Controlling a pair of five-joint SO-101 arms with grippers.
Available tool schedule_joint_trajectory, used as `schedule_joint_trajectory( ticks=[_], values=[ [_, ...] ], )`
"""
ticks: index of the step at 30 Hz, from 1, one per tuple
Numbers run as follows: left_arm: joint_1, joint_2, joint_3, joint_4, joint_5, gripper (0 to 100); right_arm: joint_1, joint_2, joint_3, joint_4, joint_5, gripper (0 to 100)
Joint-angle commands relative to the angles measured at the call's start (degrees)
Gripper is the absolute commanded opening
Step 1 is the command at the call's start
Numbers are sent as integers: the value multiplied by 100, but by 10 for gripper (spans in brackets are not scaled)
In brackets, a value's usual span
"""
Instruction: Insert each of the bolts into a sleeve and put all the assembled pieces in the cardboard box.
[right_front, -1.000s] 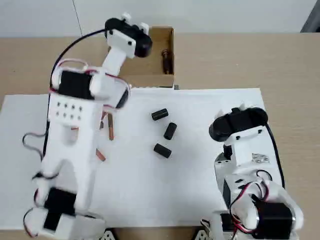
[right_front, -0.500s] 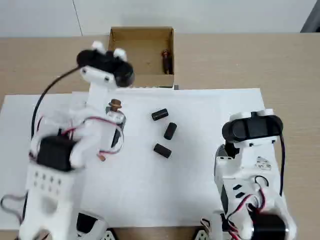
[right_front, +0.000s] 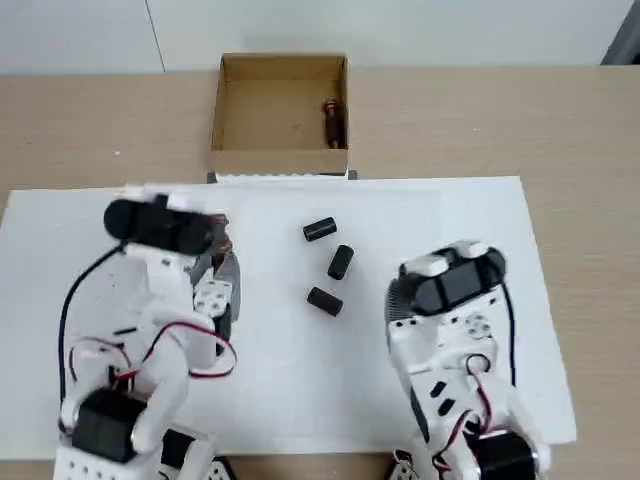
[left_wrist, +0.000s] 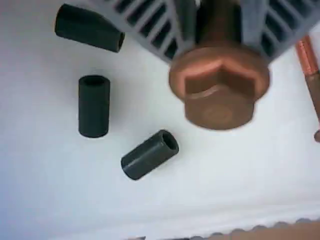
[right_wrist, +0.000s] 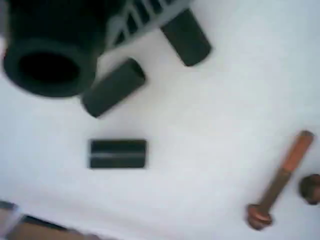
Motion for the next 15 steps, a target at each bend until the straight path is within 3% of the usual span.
schedule_joint_trajectory(
  ticks=[1,9,15],
  values=[
    [18,-791,479,-413,44,5,-541,-259,316,-382,-62,3],
    [44,-2646,1754,-1222,62,5,-1402,-215,888,-1332,-44,3],
    [70,-2541,1771,-1916,1196,5,-1974,-215,1319,-2088,-26,3]
  ],
)
